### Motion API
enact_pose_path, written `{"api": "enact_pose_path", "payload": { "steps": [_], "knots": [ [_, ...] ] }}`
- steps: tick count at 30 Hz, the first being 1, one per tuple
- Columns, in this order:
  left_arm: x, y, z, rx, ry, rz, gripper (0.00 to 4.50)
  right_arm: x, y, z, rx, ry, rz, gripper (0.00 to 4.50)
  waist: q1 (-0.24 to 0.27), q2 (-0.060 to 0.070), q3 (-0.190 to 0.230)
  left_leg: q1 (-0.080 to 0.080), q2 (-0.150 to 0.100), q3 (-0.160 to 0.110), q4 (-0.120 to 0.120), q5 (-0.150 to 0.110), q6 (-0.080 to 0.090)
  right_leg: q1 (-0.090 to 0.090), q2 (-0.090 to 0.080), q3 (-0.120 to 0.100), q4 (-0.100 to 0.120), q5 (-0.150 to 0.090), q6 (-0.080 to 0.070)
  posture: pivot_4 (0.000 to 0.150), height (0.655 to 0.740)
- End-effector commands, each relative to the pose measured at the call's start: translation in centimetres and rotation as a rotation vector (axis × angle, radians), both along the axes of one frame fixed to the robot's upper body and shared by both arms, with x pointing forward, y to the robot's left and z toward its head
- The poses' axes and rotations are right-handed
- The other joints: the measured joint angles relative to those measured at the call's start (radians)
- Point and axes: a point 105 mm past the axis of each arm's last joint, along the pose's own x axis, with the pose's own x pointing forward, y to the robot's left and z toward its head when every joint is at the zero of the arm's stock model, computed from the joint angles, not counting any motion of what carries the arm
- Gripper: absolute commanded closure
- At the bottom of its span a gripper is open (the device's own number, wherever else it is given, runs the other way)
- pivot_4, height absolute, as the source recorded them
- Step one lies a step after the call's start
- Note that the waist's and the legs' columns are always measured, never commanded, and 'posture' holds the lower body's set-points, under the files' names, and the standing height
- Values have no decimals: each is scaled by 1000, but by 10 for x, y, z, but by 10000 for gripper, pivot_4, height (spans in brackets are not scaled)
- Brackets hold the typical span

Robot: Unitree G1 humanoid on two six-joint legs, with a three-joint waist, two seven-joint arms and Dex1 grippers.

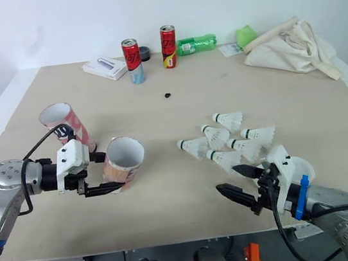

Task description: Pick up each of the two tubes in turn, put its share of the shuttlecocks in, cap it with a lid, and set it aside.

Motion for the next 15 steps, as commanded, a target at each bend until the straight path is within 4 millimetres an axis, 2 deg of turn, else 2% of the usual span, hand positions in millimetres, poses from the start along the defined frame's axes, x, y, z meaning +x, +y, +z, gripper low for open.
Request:
{"api": "enact_pose_path", "payload": {
  "steps": [1,14,15],
  "knots": [
    [-9,-7,-4,-3,31,-30,8747,9,0,2,-5,-36,-6,0,0,0,0,0,0,0,0,0,0,0,0,0,0,0,0,1500,7400],
    [-12,-7,3,-23,24,11,8747,39,-4,-7,-15,-62,-47,0,1,0,0,0,-1,0,0,0,0,0,-1,0,0,0,1,1500,7400],
    [-12,-7,3,-23,24,13,9817,40,-3,-7,-10,-63,-45,5480,1,0,0,0,-1,0,0,0,0,0,-1,0,0,0,1,1500,7400]
  ]
}}
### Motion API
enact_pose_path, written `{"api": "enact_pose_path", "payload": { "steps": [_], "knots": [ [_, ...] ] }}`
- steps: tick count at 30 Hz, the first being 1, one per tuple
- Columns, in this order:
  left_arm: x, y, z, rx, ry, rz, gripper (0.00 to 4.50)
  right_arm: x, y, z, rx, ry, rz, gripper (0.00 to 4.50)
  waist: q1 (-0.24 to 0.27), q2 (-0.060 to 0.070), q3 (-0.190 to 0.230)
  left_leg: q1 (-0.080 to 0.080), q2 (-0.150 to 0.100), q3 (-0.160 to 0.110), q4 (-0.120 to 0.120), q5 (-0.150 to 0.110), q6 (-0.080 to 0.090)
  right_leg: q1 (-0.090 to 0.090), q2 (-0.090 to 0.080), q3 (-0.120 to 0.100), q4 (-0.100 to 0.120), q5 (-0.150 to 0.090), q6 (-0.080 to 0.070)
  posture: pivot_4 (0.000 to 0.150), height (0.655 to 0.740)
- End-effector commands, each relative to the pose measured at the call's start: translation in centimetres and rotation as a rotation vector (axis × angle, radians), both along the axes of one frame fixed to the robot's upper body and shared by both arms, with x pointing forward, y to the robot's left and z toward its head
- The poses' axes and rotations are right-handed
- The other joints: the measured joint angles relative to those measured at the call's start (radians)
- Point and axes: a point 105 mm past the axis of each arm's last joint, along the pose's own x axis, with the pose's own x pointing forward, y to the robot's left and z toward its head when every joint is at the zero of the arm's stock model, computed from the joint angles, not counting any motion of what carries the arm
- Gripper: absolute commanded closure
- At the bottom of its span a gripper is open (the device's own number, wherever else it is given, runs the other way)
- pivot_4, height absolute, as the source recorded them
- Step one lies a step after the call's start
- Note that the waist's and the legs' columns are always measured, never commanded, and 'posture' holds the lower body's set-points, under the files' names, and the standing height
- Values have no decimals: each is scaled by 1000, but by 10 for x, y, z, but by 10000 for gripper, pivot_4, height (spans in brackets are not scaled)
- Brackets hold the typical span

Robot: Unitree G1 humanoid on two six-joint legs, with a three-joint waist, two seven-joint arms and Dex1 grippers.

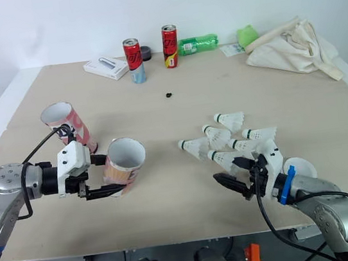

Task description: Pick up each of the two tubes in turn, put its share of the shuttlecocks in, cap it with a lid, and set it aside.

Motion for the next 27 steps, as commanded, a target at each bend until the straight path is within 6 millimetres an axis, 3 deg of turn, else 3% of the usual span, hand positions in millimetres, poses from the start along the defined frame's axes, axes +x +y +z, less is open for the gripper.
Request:
{"api": "enact_pose_path", "payload": {
  "steps": [1,8,19,24,27],
  "knots": [
    [-6,-4,3,-14,0,-23,9817,4,3,7,12,-40,12,7887,0,0,0,0,0,0,0,0,0,0,0,0,0,0,0,1500,7400],
    [-6,-4,4,-14,0,-14,9817,-2,8,9,41,-29,54,43466,0,0,0,0,0,0,0,0,0,0,0,0,0,0,0,1500,7400],
    [-5,-6,5,-19,1,-18,9817,-14,8,26,72,-59,76,44356,0,0,0,0,0,0,0,0,0,0,0,0,0,0,0,1500,7400],
    [-4,-7,5,-21,4,-22,9817,-23,12,56,80,-129,139,44356,0,0,0,0,0,0,0,0,0,0,0,0,0,0,0,1500,7400],
    [-4,-7,5,-20,6,-28,9817,-42,22,84,75,-185,282,44356,0,0,0,0,0,0,1,0,0,0,0,0,0,1,1,1500,7400]
  ]
}}
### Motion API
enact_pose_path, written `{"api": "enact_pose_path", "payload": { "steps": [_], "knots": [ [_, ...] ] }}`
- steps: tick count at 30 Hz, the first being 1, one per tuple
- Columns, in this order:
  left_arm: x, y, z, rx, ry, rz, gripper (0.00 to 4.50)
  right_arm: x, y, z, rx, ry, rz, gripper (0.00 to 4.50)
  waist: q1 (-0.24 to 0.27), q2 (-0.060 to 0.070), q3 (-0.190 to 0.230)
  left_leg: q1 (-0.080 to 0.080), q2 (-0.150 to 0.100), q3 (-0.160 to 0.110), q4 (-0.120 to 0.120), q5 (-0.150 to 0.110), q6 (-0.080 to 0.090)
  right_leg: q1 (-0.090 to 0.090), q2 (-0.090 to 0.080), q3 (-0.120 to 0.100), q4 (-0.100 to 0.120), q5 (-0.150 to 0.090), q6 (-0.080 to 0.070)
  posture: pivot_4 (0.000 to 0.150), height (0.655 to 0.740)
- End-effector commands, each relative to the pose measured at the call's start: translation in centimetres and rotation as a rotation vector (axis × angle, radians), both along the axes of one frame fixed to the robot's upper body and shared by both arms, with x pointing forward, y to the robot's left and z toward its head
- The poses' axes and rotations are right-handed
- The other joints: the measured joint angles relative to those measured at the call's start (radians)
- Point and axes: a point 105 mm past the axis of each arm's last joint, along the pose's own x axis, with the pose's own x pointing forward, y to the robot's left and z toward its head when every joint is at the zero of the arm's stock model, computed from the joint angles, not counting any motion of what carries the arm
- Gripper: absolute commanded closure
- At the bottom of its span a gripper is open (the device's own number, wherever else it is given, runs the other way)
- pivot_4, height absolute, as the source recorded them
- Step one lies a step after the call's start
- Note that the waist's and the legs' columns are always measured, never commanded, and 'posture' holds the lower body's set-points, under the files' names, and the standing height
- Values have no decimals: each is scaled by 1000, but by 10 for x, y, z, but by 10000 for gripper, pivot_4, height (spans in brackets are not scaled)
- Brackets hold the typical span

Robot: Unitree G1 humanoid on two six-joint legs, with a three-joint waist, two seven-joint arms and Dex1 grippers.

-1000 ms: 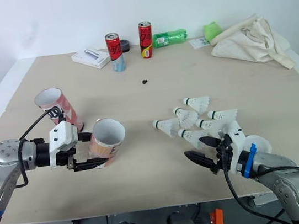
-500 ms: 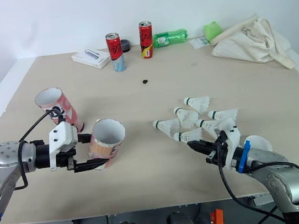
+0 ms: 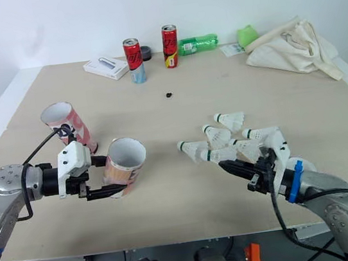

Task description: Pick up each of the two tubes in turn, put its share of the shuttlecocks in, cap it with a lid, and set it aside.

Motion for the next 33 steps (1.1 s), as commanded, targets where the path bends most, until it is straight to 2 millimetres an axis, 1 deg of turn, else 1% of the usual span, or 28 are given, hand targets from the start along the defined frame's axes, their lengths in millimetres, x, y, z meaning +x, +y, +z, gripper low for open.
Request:
{"api": "enact_pose_path", "payload": {
  "steps": [1,3,5,7,9,12,13,17,19,24,27,30,31,32,33],
  "knots": [
    [-2,-5,5,-8,-12,-38,9817,-20,12,38,-6,-116,148,44356,0,0,0,0,0,0,0,0,0,0,0,0,0,0,0,1500,7400],
    [-1,-5,5,-9,-13,-39,9817,-24,16,53,-39,-163,203,44356,0,0,0,0,0,0,0,0,0,0,0,0,0,0,0,1500,7400],
    [-1,-5,5,-9,-13,-41,9817,-23,23,69,-80,-235,260,44356,0,0,0,0,0,0,0,0,0,1,1,0,0,0,0,1500,7400],
    [0,-6,4,-9,-10,-49,9817,-14,36,84,-121,-318,303,44356,-3,1,1,1,0,2,1,0,1,0,1,1,0,2,0,1500,7400],
    [0,-6,5,-6,-9,-56,9817,-4,53,90,-184,-393,360,44356,-8,-1,2,3,1,2,1,1,1,1,2,2,0,3,-1,1500,7400],
    [2,-6,5,-8,-7,-65,9817,12,74,93,-300,-488,430,44356,-5,-1,2,3,2,2,0,2,3,0,3,2,0,5,-3,1500,7400],
    [2,-7,6,-10,-5,-69,9817,15,80,95,-329,-515,465,44356,-4,-1,2,4,3,2,0,2,3,0,4,2,0,4,-4,1500,7400],
    [3,-7,8,-33,14,-69,9817,19,98,96,-435,-590,588,44356,-1,0,2,-3,2,1,0,3,3,-5,4,1,0,4,-4,1500,7400],
    [4,-7,8,-28,15,-71,9817,21,103,95,-488,-623,635,44356,-1,0,2,-5,2,1,0,3,3,-6,2,1,0,6,-7,1500,7400],
    [4,-8,8,-27,22,-73,9817,19,115,93,-521,-664,733,44356,-1,0,2,-7,0,2,0,2,4,-7,-1,1,0,6,-8,1500,7400],
    [4,-10,9,-29,26,-78,9817,20,127,90,-543,-691,789,44356,-2,0,2,-6,0,1,1,2,3,-7,-1,0,0,6,-8,1500,7400],
    [5,-11,10,-32,26,-77,9817,30,142,85,-581,-710,799,44356,-3,0,2,-5,1,1,1,3,3,-7,0,0,1,7,-9,1500,7400],
    [5,-12,10,-33,26,-77,9817,34,144,84,-601,-710,799,38137,-4,0,2,-5,2,1,1,3,3,-7,0,0,1,8,-10,1500,7400],
    [5,-12,10,-34,26,-77,9817,36,145,82,-616,-715,801,34475,-4,0,2,-5,2,1,1,3,2,-7,1,-1,2,8,-10,1500,7400],
    [5,-13,10,-36,26,-77,9817,38,146,82,-625,-721,799,29831,-4,0,2,-5,2,0,1,3,2,-7,2,-1,2,8,-10,1500,7400]
  ]
}}
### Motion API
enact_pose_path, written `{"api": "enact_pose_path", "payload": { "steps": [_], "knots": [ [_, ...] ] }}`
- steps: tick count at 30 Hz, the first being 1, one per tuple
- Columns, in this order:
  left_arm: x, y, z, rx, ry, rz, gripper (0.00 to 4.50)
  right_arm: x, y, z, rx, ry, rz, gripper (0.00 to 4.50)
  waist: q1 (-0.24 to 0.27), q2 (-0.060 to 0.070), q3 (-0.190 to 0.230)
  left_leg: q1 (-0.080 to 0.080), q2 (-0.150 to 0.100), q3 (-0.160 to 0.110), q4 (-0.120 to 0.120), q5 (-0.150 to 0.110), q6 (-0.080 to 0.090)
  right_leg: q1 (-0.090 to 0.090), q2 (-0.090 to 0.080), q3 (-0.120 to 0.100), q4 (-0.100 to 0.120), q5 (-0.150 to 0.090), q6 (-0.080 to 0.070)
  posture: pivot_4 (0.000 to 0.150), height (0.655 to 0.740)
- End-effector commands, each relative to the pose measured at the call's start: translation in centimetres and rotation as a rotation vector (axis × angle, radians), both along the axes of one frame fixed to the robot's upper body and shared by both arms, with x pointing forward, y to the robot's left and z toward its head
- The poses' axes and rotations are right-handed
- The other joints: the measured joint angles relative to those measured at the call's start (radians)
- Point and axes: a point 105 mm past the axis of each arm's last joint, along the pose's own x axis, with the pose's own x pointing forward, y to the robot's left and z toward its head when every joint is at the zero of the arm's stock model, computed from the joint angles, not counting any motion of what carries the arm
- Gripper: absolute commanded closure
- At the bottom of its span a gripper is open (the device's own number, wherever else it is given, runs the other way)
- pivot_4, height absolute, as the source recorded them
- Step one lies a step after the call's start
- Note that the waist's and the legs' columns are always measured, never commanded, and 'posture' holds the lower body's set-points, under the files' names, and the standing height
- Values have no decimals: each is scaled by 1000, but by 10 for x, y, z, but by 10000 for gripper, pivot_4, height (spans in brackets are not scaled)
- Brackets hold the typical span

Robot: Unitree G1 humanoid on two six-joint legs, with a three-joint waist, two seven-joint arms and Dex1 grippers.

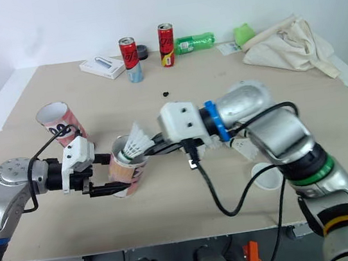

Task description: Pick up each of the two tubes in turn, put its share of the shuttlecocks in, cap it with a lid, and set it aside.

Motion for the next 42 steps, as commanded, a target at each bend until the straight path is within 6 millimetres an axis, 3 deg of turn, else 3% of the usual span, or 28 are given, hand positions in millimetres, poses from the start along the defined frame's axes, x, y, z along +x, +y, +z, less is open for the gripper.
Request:
{"api": "enact_pose_path", "payload": {
  "steps": [1,5,9,14,18,24,31,42],
  "knots": [
    [0,-3,9,-9,-31,-11,9817,9,0,5,-22,-74,-15,24927,0,0,0,0,0,0,0,0,0,0,0,0,0,0,0,1500,7400],
    [0,-6,10,-15,-31,-10,9817,7,-9,11,8,-36,-30,4769,0,0,0,1,0,0,0,0,0,0,-1,0,1,0,0,1500,7400],
    [-1,-9,10,-20,-30,-11,9817,2,-46,30,122,50,-121,4769,6,0,0,0,-1,0,0,0,0,0,-3,0,0,0,0,1500,7400],
    [-2,-10,9,-25,-24,-8,9817,-20,-81,32,222,175,-207,4769,7,0,0,-1,-2,-1,0,0,0,1,-5,0,-1,0,0,1500,7400],
    [-2,-10,8,-29,-19,-5,9817,-36,-111,-6,260,359,-425,4769,9,-1,0,-1,-1,-3,-1,0,0,1,-4,-2,-1,0,0,1500,7400],
    [-3,-8,6,-30,-11,-5,9817,-29,-113,-78,282,493,-696,4769,-2,0,0,2,1,-1,0,1,0,2,-1,1,-1,-2,5,1500,7400],
    [-3,-7,4,-30,-11,-4,9817,-7,-91,-93,371,526,-735,4769,-1,0,0,4,1,0,-1,8,0,2,3,1,0,4,6,1500,7400],
    [-3,-5,5,-35,-20,22,9817,21,-85,-100,350,511,-741,4769,0,0,0,1,-1,0,-2,8,0,1,1,1,-1,3,6,1500,7400]
  ]
}}
